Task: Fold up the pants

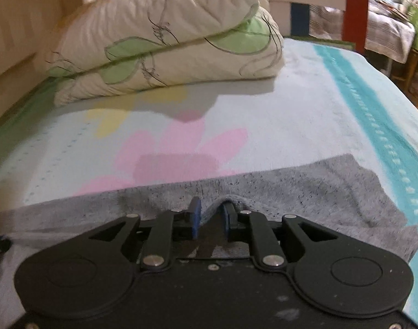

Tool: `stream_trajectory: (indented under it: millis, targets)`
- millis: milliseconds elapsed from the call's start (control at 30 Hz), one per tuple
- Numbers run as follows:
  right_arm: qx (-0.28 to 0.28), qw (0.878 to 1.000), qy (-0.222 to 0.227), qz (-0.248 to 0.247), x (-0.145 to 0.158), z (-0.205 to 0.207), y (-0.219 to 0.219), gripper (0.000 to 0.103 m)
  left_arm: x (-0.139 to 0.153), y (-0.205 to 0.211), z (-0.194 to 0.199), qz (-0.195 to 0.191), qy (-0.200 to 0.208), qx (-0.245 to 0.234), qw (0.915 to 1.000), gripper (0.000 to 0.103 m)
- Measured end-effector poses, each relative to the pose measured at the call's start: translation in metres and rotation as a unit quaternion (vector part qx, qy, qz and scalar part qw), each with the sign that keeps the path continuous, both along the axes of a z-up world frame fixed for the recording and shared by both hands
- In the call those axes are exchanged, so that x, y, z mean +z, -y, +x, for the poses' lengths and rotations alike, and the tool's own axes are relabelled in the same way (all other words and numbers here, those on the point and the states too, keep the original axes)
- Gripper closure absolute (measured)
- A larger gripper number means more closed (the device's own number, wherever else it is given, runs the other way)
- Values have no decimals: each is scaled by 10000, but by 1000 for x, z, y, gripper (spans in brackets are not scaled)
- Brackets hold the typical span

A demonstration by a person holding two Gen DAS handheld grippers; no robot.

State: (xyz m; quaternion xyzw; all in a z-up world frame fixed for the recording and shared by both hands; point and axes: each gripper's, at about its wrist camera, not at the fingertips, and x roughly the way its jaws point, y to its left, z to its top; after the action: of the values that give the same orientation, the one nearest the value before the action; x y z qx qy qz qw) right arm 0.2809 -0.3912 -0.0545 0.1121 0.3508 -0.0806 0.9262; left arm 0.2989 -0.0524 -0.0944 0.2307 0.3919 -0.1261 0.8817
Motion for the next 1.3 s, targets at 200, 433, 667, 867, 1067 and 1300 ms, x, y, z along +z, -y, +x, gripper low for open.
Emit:
stream_trajectory:
  millis: [200,433,667,867,1067,1300]
  targets:
    - [-867,9956,-7,-357,29,8,64,73,1,-1,1,30,-114,-7,9999,98]
    - [-865,9946,30,-578,43,-44,99,73,-4,10,5,316,-31,-175,9993,100]
    - [-978,9902,-246,-969,1,-70,123,71,-2,9,4,321,-15,-212,9993,100]
    - [-990,9910,-11,-902,-3,-54,136,67,-3,6,1,254,69,-246,9993,100]
    - [-722,9933,112,-898,-4,-12,145,58,-1,1,-1,132,115,-296,9994,100]
    - [-453,9978,-82,-472,-20,14,157,55,-1,-7,-3,-52,170,-373,9991,100]
